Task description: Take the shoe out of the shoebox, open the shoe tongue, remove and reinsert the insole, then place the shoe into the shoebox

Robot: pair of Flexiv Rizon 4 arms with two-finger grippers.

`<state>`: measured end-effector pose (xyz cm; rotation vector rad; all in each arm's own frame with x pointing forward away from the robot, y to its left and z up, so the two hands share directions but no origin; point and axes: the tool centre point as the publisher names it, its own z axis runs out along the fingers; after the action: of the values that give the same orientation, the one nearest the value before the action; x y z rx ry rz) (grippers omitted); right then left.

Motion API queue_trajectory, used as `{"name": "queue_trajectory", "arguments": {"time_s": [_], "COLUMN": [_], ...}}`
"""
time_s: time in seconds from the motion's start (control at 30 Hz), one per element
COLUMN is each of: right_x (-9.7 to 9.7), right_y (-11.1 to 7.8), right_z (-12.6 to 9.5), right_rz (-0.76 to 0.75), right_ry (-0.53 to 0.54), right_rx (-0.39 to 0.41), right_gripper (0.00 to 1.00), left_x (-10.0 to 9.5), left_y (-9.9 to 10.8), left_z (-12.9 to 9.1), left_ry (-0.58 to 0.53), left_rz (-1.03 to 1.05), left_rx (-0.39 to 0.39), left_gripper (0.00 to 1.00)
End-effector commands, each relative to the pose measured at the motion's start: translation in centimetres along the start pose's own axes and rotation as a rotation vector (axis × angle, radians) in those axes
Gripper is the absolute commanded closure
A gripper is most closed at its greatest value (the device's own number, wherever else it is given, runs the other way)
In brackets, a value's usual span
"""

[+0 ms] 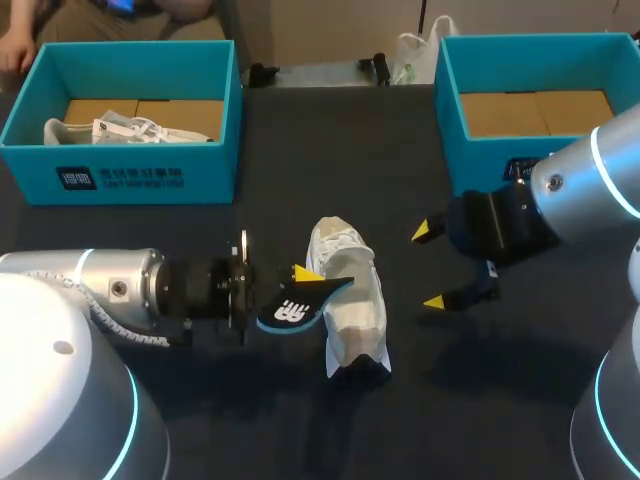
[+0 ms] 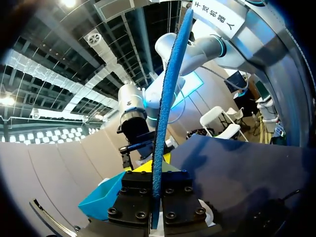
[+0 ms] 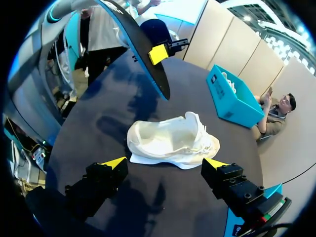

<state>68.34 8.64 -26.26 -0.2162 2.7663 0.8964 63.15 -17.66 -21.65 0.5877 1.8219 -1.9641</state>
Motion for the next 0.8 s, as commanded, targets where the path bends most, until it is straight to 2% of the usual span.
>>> {"name": "queue_trajectory", "arguments": {"time_s": [0.03, 0.2, 0.3, 0.47, 0.8], "right_x": [0.0, 0.0, -0.2, -0.4, -1.0], "right_y": [0.0, 0.0, -0.1, -0.5, -1.4], "right_z": [0.1, 0.1, 1.0, 2.2, 5.2], "right_rz": [0.001, 0.001, -0.049, -0.084, -0.075], "right_ry": [-0.001, -0.001, -0.009, -0.025, 0.002], "right_rx": [0.002, 0.002, 0.04, 0.054, 0.024], "right_gripper": [0.0, 0.0, 0.0, 0.0, 0.0], "left_x": [0.0, 0.0, 0.0, 0.3, 1.7], "left_y": [0.0, 0.0, 0.8, 1.7, 3.9], "left_z": [0.1, 0.1, 0.3, 0.5, 0.9], "left_ry": [-0.001, -0.001, 0.001, -0.013, -0.024], "left_rz": [0.0, 0.0, -0.014, -0.002, 0.004], "left_rx": [-0.002, -0.002, -0.002, -0.007, -0.028], "left_gripper": [1.0, 1.0, 1.0, 1.0, 1.0]}}
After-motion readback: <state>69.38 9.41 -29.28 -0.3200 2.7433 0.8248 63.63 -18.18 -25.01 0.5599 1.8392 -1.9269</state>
